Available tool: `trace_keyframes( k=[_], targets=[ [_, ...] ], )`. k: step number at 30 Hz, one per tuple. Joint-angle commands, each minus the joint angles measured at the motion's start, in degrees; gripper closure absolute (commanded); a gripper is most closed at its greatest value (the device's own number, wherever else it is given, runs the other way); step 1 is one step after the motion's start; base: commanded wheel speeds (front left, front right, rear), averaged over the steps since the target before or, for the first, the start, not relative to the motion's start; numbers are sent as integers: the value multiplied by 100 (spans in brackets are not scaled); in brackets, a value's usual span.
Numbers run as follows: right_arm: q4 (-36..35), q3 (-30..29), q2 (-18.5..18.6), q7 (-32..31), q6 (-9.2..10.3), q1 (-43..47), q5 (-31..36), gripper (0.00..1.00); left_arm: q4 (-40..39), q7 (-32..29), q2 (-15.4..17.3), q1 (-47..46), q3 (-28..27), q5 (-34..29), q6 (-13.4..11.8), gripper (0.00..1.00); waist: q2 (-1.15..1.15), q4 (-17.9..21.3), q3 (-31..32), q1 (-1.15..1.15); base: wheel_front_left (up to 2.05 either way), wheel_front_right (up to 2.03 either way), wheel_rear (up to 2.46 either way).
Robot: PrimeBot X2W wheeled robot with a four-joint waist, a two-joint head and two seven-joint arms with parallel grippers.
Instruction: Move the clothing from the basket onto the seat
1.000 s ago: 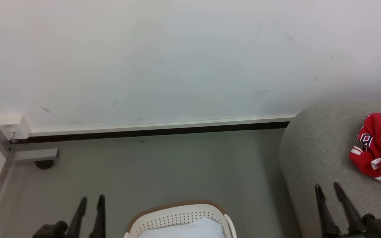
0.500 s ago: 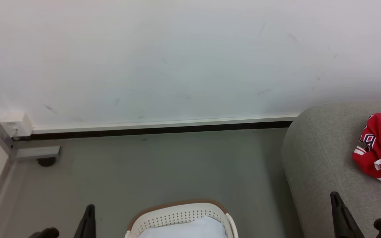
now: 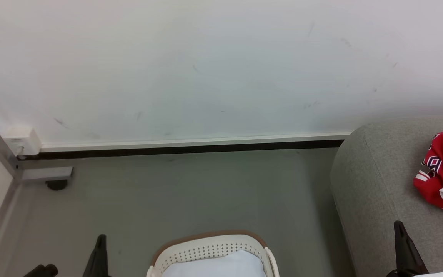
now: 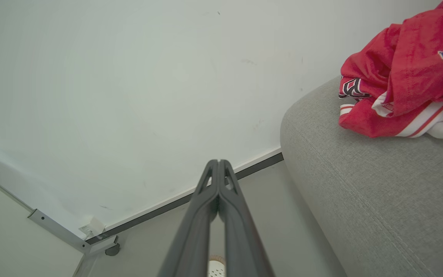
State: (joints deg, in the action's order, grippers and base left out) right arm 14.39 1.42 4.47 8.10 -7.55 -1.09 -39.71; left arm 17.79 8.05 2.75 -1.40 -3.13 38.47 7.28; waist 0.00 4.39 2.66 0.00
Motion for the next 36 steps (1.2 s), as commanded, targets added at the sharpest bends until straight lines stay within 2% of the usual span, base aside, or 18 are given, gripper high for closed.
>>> trace_keyframes(
  k=[1,19,36],
  targets=[
    [-82,-53,12,-51,3,-188,-220,100,-102,-50,34,-168,-34,248,8,100,0,-6,-4,0,0,0,0],
    [-77,-244,-24,-412,4,-291,-1537,100,-178,-415,32,-265,-119,1595,13,100,0,-87,-55,0,0,0,0],
    [-71,-389,-55,-691,6,-358,-2521,100,-235,-696,30,-336,-181,2597,18,100,0,-158,-101,0,0,0,0]
  ],
)
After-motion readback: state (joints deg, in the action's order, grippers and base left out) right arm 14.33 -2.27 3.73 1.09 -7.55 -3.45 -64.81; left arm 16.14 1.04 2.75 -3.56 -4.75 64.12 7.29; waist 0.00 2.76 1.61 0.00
